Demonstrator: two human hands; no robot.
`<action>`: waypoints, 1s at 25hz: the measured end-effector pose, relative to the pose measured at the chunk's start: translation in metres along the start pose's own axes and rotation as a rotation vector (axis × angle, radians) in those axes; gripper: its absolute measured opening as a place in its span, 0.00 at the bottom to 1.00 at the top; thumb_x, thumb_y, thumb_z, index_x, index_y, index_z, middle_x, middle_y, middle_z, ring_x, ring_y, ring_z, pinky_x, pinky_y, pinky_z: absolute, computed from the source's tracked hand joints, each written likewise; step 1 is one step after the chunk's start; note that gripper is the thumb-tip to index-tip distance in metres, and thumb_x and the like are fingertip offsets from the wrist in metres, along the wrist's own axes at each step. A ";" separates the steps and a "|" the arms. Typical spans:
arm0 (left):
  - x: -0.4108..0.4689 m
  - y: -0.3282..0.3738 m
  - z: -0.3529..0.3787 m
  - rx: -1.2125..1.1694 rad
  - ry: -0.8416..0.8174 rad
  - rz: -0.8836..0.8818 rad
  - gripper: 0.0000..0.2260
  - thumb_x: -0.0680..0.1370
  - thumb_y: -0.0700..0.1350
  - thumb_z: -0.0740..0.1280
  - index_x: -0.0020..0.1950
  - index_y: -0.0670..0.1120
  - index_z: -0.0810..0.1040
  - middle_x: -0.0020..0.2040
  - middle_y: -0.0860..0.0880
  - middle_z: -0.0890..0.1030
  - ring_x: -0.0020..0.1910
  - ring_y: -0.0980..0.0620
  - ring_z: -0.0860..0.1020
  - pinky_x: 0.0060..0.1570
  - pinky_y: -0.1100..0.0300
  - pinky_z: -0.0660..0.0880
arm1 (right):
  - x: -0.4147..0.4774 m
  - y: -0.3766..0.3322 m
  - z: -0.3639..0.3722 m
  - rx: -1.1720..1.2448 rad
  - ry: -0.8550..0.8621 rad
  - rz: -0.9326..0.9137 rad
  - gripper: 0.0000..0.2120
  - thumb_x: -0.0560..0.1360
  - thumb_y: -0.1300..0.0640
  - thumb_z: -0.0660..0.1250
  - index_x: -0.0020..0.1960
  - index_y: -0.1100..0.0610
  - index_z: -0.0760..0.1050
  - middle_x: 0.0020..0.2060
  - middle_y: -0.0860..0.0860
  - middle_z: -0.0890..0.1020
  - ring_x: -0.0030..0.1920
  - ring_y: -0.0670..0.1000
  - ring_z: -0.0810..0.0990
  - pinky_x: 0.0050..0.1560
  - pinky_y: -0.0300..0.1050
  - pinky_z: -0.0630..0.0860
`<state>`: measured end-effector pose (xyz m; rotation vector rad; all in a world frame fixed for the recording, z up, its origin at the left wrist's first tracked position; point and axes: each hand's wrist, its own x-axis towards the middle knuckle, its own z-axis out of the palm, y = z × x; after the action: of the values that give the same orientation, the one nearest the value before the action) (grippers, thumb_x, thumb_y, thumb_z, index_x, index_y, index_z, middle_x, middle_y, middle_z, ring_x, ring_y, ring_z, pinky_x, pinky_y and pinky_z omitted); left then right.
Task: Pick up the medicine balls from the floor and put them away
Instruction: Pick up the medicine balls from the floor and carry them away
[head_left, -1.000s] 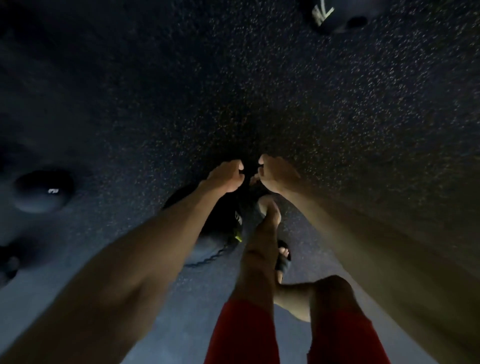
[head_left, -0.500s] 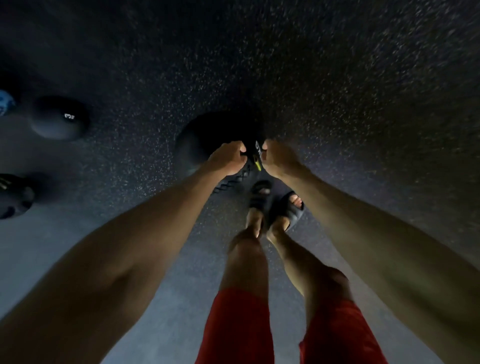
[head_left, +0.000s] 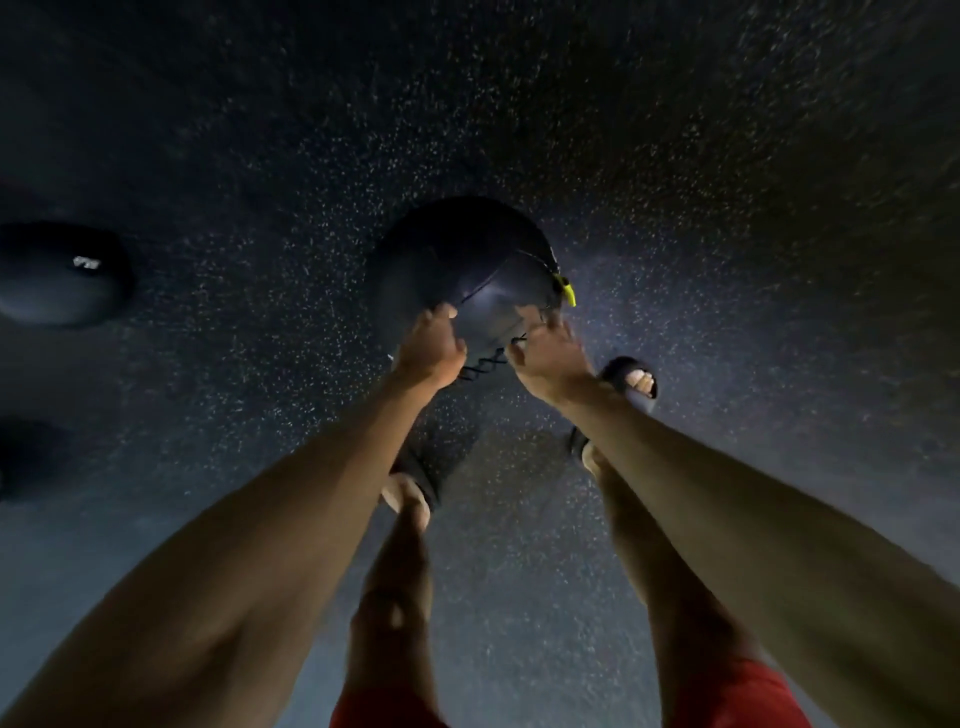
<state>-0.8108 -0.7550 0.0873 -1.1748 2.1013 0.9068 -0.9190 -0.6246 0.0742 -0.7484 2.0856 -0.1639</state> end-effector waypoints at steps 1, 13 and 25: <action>0.002 -0.019 0.000 0.011 -0.005 -0.011 0.21 0.82 0.43 0.63 0.74 0.43 0.65 0.70 0.39 0.72 0.67 0.38 0.74 0.62 0.46 0.73 | -0.002 -0.012 0.016 0.032 0.022 0.042 0.30 0.81 0.47 0.61 0.78 0.51 0.53 0.75 0.64 0.61 0.74 0.66 0.62 0.69 0.65 0.66; 0.047 -0.150 0.003 0.000 -0.221 0.058 0.28 0.82 0.42 0.62 0.81 0.49 0.56 0.78 0.44 0.65 0.75 0.43 0.66 0.73 0.50 0.64 | 0.055 -0.115 0.124 0.339 0.157 0.462 0.48 0.78 0.39 0.63 0.79 0.47 0.30 0.77 0.66 0.33 0.78 0.67 0.36 0.75 0.71 0.48; 0.135 -0.054 -0.062 -0.014 -0.173 0.177 0.51 0.75 0.57 0.73 0.81 0.52 0.36 0.80 0.33 0.40 0.80 0.34 0.45 0.74 0.34 0.57 | 0.163 -0.137 -0.023 0.602 0.373 0.268 0.26 0.83 0.54 0.55 0.80 0.53 0.56 0.81 0.56 0.47 0.80 0.62 0.40 0.78 0.61 0.53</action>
<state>-0.8336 -0.8909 0.0105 -0.8929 2.0829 1.0650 -0.9453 -0.8316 0.0246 -0.0724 2.2789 -0.7893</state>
